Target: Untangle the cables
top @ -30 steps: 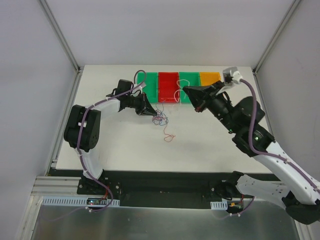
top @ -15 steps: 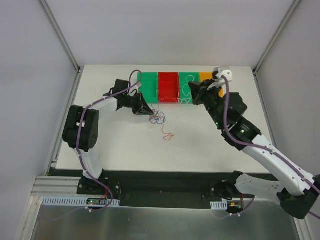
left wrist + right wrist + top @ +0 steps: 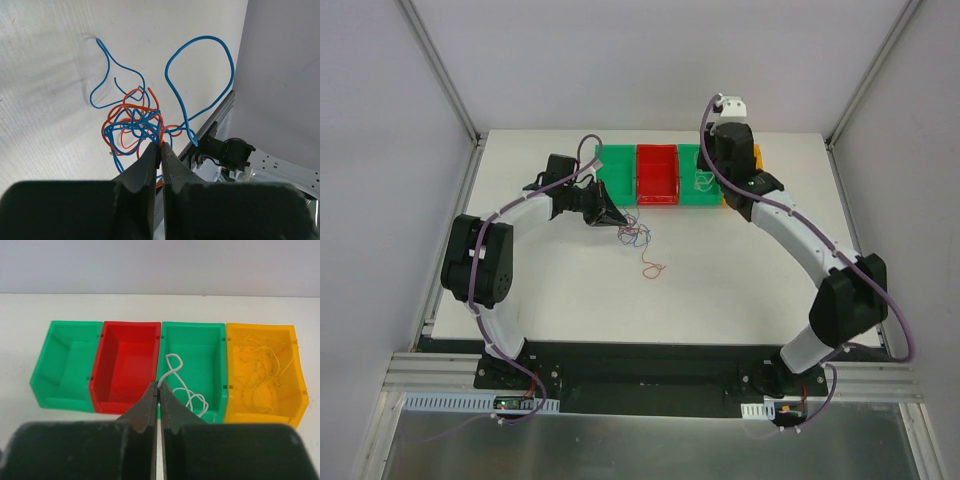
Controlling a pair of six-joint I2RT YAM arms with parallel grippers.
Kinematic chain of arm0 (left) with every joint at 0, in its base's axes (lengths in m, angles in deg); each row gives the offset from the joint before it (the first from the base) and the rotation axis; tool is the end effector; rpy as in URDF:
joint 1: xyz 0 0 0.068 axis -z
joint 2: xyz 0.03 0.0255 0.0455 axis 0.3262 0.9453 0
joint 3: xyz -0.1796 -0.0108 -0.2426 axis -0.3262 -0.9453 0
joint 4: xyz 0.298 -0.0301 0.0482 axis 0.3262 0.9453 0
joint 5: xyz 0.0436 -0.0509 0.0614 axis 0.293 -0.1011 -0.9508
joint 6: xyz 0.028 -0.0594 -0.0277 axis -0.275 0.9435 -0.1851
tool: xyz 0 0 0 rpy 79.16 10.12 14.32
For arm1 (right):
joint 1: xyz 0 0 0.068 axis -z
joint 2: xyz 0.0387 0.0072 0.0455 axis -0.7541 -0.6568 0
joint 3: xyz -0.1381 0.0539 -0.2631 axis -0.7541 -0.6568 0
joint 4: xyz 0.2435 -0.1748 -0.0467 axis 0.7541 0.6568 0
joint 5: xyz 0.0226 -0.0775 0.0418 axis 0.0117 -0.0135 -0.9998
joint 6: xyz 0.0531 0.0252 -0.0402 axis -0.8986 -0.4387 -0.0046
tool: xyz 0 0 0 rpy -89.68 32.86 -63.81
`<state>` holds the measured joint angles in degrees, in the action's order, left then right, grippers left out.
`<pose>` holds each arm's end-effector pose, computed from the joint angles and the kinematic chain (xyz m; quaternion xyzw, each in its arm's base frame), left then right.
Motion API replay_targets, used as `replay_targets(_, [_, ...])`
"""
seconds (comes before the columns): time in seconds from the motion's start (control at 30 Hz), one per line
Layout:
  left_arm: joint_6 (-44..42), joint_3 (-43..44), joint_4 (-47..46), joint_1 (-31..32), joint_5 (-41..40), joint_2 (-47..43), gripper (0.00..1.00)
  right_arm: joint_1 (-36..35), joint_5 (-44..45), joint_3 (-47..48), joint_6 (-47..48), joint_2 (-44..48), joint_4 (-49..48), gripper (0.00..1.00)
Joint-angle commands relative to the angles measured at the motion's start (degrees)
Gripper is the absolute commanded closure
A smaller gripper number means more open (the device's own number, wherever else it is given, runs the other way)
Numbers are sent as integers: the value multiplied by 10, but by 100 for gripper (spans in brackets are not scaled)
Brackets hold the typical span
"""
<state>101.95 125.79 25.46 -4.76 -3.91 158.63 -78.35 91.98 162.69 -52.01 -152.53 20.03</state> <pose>0.4184 -0.1525 0.2099 0.0108 0.8426 -0.5071 0.1809 0.3908 0.2008 0.3930 -0.1246 0.7470 0.0310 0.6523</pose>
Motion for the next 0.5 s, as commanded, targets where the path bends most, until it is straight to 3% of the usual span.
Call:
replay_targets(0.0, [-5, 17, 0, 5, 22, -24, 97, 22, -10, 71, 17, -73, 7, 98])
replay_targets(0.07, [-3, 19, 0, 5, 26, -22, 97, 26, -1, 86, 19, -114, 9, 91])
replay_targets(0.13, [-2, 20, 0, 6, 28, -24, 97, 30, 1, 112, 24, -160, 35, 75])
replay_targets(0.2, [-3, 20, 0, 7, 27, -25, 96, 30, 9, 161, 32, -197, 90, 53])
replay_targets(0.23, [-3, 20, 0, 7, 26, -25, 96, 30, 11, 189, 32, -216, 128, 48])
replay_targets(0.33, [-4, 21, 0, 7, 28, -22, 95, 26, -5, 252, 28, -237, 198, 39])
replay_targets(0.47, [-5, 22, 0, 7, 29, -25, 95, 11, -48, 215, 39, -197, 197, 30])
